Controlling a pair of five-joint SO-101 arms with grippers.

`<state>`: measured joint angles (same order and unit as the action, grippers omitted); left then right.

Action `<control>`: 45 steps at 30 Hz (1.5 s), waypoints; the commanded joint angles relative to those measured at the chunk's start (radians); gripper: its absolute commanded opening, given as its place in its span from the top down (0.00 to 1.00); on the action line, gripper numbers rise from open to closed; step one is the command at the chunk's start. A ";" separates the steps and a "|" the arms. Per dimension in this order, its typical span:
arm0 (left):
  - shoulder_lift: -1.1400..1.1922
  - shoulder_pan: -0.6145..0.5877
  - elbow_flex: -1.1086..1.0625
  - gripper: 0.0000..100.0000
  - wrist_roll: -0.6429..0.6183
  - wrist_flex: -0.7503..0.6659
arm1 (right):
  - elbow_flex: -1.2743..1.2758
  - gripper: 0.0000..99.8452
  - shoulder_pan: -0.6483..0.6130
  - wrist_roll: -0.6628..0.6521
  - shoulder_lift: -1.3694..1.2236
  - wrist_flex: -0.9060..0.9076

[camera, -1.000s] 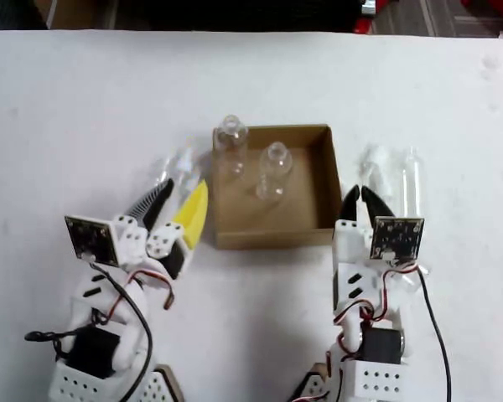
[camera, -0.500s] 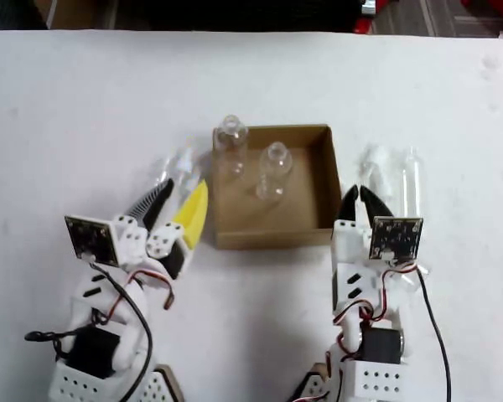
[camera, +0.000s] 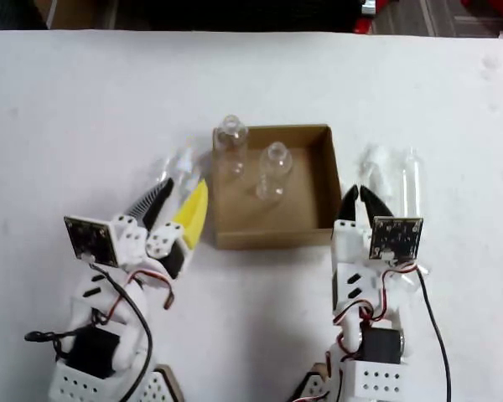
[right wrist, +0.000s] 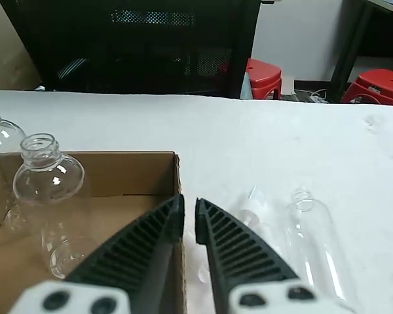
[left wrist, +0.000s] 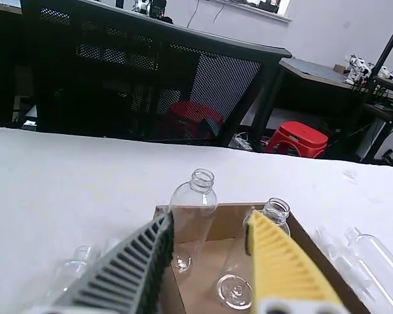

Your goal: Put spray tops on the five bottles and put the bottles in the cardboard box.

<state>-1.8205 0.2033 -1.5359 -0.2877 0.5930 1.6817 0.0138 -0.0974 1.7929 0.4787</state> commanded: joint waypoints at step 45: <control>-0.008 -0.274 -0.017 0.83 0.068 -0.104 | 0.008 0.98 0.091 0.005 0.007 -0.028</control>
<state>-1.8205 -0.0284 -1.5681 -0.2340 0.5194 1.6817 0.0829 -0.0974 1.7929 0.4787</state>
